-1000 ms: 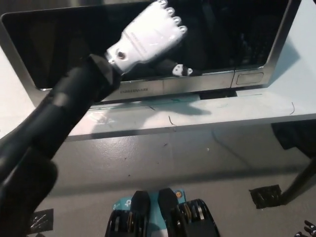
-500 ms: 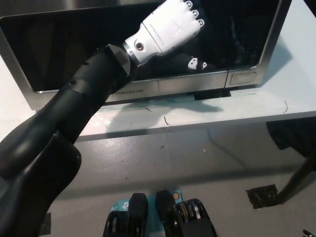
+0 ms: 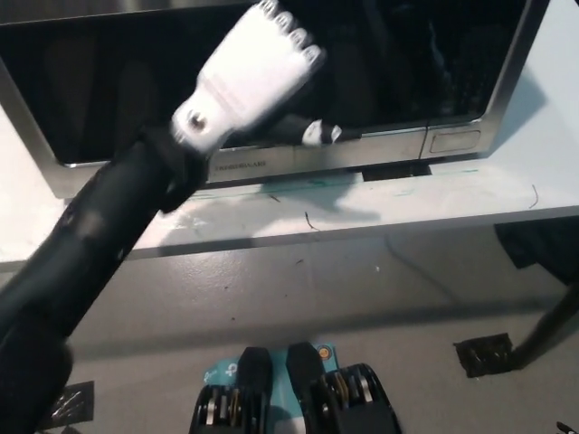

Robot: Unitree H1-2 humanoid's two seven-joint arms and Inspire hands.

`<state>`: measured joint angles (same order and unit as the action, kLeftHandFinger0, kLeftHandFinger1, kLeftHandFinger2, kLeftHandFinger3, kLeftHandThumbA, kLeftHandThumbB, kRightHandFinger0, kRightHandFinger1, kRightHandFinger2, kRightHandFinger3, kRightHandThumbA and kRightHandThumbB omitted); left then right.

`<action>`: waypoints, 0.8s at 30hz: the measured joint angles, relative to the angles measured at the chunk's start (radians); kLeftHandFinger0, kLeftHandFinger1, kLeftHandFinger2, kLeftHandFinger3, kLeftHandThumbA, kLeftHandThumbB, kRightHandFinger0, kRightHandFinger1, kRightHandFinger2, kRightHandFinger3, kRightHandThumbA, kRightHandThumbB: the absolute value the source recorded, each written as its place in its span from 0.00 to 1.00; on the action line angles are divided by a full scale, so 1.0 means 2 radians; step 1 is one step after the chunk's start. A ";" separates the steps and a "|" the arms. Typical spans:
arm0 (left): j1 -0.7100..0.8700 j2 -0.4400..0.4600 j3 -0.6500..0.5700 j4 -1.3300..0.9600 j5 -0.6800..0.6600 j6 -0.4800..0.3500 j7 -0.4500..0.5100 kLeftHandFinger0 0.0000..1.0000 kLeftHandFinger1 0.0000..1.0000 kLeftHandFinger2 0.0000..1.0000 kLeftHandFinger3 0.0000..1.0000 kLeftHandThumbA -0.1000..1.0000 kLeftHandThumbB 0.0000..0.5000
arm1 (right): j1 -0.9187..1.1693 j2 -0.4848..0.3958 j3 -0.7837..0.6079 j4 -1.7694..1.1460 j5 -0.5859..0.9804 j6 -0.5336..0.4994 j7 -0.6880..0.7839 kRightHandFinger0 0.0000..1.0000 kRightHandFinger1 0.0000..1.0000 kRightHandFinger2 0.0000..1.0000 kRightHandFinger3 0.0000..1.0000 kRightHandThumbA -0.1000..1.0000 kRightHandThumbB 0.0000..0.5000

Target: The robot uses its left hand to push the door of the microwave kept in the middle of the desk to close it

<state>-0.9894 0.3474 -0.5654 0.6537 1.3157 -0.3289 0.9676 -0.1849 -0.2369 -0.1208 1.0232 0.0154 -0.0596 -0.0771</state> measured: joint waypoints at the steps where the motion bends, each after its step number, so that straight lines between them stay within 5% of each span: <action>1: 0.016 0.005 0.007 -0.022 -0.001 0.002 -0.004 0.00 0.00 0.00 0.00 0.89 1.00 | -0.001 0.000 0.000 0.000 0.000 0.000 0.000 0.80 0.92 0.99 0.99 0.14 0.00; 11: 0.177 0.028 0.081 -0.247 -0.016 0.008 -0.049 0.00 0.00 0.00 0.00 0.00 1.00 | 0.000 0.000 0.000 0.000 0.000 0.000 0.000 0.80 0.92 0.99 0.99 0.14 0.00; 19: 0.341 0.057 0.198 -0.395 -0.071 0.013 -0.089 0.00 0.00 0.00 0.00 0.00 1.00 | -0.004 -0.003 -0.003 0.000 0.000 0.000 0.000 0.80 0.92 0.99 0.99 0.14 0.00; 24: 0.420 0.074 0.264 -0.390 -0.107 0.015 -0.101 0.00 0.00 0.00 0.00 0.00 1.00 | -0.013 -0.013 -0.008 0.000 0.001 0.000 0.000 0.80 0.92 0.99 0.99 0.14 0.00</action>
<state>-0.1504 0.4964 -0.0372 -0.1253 1.1016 -0.2979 0.7647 -0.2104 -0.2636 -0.1358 1.0230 0.0169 -0.0596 -0.0775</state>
